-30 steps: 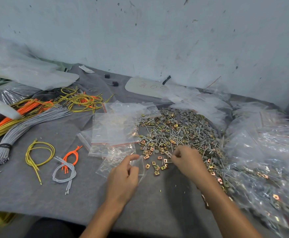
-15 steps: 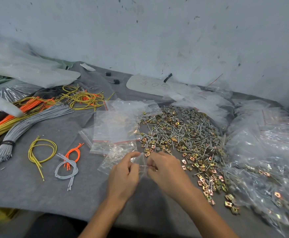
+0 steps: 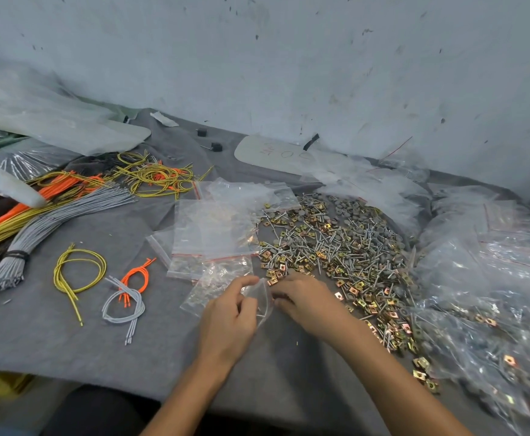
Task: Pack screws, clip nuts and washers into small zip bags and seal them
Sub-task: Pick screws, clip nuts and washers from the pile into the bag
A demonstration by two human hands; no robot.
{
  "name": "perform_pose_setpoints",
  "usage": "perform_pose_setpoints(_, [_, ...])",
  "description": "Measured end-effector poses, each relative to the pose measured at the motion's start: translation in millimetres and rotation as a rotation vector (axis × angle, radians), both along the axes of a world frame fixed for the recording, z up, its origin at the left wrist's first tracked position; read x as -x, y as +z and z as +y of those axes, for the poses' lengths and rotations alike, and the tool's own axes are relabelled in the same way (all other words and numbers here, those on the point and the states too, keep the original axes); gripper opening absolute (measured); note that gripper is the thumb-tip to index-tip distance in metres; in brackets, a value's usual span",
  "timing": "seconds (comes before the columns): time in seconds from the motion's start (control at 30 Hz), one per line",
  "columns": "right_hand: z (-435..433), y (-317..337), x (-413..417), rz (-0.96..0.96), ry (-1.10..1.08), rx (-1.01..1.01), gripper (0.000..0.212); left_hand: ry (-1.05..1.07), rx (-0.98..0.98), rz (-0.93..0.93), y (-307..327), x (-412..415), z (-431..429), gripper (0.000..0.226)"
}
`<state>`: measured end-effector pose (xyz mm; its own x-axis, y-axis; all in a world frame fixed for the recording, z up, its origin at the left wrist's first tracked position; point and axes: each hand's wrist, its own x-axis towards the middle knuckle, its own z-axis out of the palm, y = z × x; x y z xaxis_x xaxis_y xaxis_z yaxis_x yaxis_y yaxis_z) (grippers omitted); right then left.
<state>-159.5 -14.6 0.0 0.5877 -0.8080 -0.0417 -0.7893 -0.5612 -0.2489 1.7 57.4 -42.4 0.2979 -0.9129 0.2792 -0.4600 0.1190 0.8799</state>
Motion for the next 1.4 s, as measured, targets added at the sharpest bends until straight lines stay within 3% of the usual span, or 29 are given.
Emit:
perform_pose_setpoints(0.17, [1.3,-6.5,2.2,-0.142,-0.087,-0.022,0.003,0.01,-0.016,0.004,-0.2,0.5,-1.0,0.039])
perform_pose_setpoints(0.27, [5.6,-1.1,5.3,-0.194,-0.128,-0.02,0.005,0.012,-0.021,-0.002,0.2,0.9,-0.9,0.038])
perform_pose_setpoints(0.43, [30.4,14.0,1.8,-0.532,-0.136,-0.108,0.009,0.009,-0.019,0.002,3.9,2.0,0.8,0.039])
perform_pose_setpoints(0.57, [38.3,14.0,-13.9,-0.483,-0.026,-0.115,0.003,0.009,-0.021,0.004,3.3,1.0,1.4,0.037])
perform_pose_setpoints(0.7, [24.4,15.1,-0.4,-0.543,-0.169,-0.115,0.011,0.019,-0.013,0.008,3.0,0.4,1.5,0.038])
perform_pose_setpoints(0.83, [5.5,14.2,24.6,-0.16,-0.213,-0.053,0.016,0.007,-0.017,0.012,2.1,1.8,-0.3,0.039])
perform_pose_setpoints(0.97, [10.3,5.7,23.4,-0.016,-0.083,-0.11,0.029,0.01,-0.018,0.012,-1.1,0.9,-1.0,0.039])
perform_pose_setpoints(1.27, [18.2,-4.9,19.7,-0.101,-0.098,-0.081,0.01,0.015,-0.02,0.008,-1.1,1.0,-0.8,0.039])
perform_pose_setpoints(1.4, [14.4,-3.8,28.3,-0.297,-0.211,-0.162,0.012,0.017,-0.019,0.01,-1.0,0.8,-0.8,0.039])
